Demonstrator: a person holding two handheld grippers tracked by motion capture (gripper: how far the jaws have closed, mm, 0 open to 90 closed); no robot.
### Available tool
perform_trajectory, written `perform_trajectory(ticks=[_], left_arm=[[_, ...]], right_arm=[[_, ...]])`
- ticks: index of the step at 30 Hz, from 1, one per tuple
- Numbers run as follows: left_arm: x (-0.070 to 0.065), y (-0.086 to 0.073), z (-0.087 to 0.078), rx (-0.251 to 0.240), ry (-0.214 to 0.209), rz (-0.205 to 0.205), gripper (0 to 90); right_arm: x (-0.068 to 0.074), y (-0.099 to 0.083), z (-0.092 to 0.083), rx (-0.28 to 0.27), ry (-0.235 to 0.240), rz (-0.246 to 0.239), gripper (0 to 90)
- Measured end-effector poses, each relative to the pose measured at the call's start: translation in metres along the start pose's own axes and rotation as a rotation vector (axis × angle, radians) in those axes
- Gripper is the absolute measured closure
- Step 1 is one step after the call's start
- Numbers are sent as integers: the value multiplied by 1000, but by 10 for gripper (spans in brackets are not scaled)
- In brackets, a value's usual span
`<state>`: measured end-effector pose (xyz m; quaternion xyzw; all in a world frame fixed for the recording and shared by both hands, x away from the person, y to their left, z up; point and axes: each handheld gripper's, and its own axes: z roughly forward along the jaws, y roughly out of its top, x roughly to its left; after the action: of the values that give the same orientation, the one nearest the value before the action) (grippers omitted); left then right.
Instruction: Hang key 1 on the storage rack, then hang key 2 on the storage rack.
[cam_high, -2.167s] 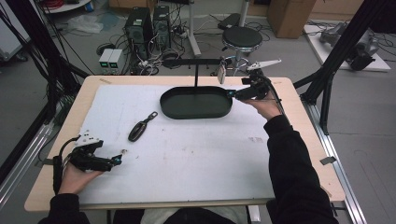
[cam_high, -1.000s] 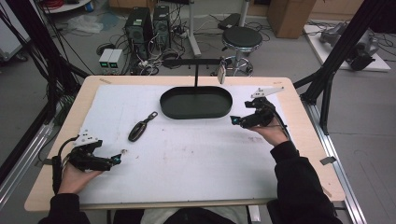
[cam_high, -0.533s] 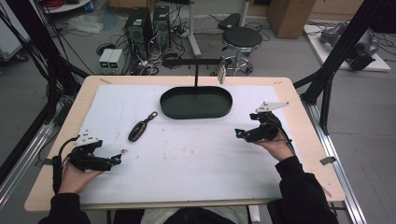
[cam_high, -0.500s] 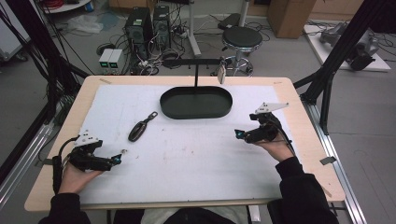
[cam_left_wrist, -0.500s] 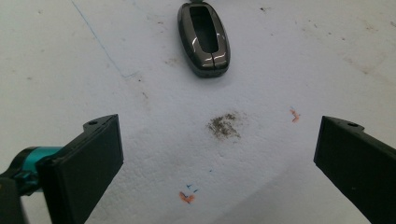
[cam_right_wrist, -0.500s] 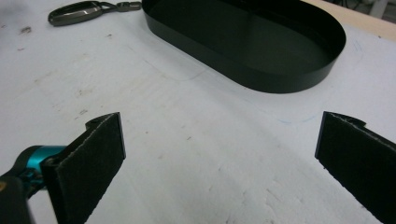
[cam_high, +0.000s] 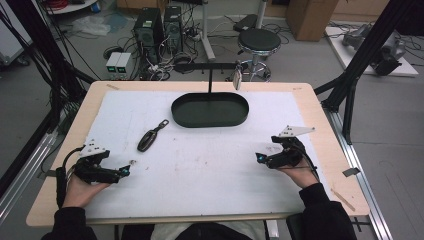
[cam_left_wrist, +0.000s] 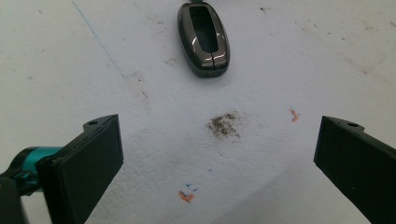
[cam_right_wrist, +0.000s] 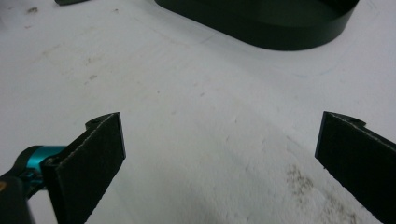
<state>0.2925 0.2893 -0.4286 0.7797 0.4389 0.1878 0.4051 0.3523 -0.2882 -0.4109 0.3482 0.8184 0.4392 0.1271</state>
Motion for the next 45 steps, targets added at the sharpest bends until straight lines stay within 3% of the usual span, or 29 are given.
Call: perform_trajectory(ticks=[9,18,30,35,45], left_arm=[[-1,1,0,-2,2,-5,18],[6,26,11,3,-12,-2,18],[16,49,29,78,-29,-2,18],[18,69,37,105,-12,35,18],[21,103,62,183,-39,75,18]], right_arm=[[2,-19,-6,7,-11,22,8],[8,-29,-22,-22,-49,21,9],[8,-35,-21,-6,-57,13,9],[11,-35,-19,5,-56,10,9],[14,-36,-14,23,-56,-8,9]])
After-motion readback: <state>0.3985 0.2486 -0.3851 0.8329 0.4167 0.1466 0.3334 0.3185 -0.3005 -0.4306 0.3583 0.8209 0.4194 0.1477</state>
